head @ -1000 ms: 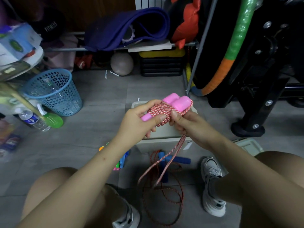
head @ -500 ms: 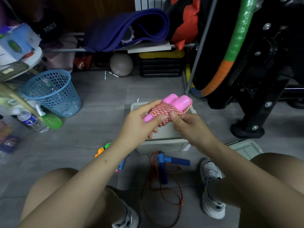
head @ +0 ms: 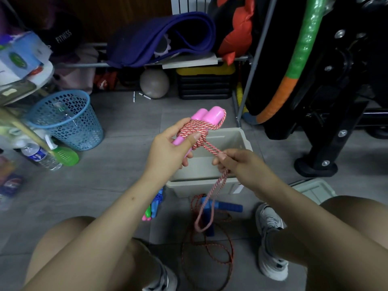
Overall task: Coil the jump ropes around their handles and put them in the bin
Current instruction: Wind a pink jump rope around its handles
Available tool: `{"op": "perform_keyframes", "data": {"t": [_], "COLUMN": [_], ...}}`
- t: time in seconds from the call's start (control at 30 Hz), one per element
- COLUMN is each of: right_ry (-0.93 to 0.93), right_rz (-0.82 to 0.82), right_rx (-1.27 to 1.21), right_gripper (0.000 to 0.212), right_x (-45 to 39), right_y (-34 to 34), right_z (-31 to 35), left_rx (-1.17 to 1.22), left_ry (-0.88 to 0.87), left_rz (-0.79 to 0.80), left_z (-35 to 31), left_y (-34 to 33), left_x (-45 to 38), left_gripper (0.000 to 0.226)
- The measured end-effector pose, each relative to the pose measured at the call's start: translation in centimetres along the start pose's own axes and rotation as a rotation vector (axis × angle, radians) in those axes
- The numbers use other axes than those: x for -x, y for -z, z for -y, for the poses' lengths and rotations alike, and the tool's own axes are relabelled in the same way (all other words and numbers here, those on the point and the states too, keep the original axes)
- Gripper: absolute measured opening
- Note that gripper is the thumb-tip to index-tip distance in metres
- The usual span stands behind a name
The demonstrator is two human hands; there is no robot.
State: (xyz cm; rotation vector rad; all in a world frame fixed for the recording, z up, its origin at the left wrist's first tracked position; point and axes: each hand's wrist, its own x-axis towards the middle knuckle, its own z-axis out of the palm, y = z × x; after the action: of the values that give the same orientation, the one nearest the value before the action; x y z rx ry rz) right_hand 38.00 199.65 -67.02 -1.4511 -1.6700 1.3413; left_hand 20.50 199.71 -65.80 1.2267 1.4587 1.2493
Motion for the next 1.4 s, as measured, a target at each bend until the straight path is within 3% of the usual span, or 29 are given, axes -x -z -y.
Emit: {"op": "perform_keyframes", "data": {"t": [0.17, 0.27, 0.3, 0.4, 0.5, 0.6, 0.67, 0.77, 0.87, 0.97, 1.07, 1.4], "right_ry": [-0.110, -0.135, -0.105, 0.115, 0.296, 0.600, 0.694, 0.679, 0.548, 0.389, 0.378, 0.231], "right_rz": [0.065, 0.041, 0.005, -0.107, -0.206, -0.293, -0.309, -0.153, -0.032, 0.079, 0.163, 0.365], "right_rx": [-0.276, -0.195, -0.106, 0.360, 0.866, 1.103, 1.056, 0.889, 0.627, 0.376, 0.343, -0.116], "right_gripper": [0.027, 0.017, 0.009, 0.026, 0.027, 0.021, 0.027, 0.023, 0.014, 0.026, 0.036, 0.020], "right_x": [-0.2, -0.2, 0.0, 0.8, 1.1, 0.6, 0.3, 0.1, 0.3, 0.1, -0.5, -2.1], "right_y": [0.4, 0.6, 0.7, 0.8, 0.9, 1.7, 2.6, 3.5, 4.0, 4.7, 5.0, 5.3], "right_z": [0.2, 0.3, 0.5, 1.0, 1.6, 1.7, 1.8, 1.6, 1.7, 2.0, 1.8, 1.2], "left_rx": [-0.058, -0.121, -0.139, -0.182, -0.255, -0.339, -0.363, -0.386, -0.462, -0.467, -0.445, -0.272], "left_ry": [-0.050, -0.074, -0.076, -0.081, -0.084, -0.075, -0.060, -0.025, -0.042, -0.059, -0.088, -0.066], "left_rz": [0.014, 0.029, 0.032, 0.051, 0.107, 0.224, 0.333, 0.488, 0.587, 0.628, 0.721, 0.596], "left_z": [0.5, 0.8, 0.8, 0.9, 0.9, 0.8, 0.6, 0.3, -0.3, -0.5, -0.7, -0.5], "left_y": [0.1, 0.2, 0.2, 0.0, -0.1, 0.5, 0.8, 1.0, 0.9, 0.9, 0.5, 0.6], "left_x": [-0.1, -0.2, -0.1, 0.0, -0.1, -0.3, -0.4, 0.0, 0.9, 1.8, 3.0, 3.7], "left_gripper": [0.041, 0.043, 0.043, 0.043, 0.045, 0.050, 0.053, 0.056, 0.059, 0.064, 0.065, 0.083]}}
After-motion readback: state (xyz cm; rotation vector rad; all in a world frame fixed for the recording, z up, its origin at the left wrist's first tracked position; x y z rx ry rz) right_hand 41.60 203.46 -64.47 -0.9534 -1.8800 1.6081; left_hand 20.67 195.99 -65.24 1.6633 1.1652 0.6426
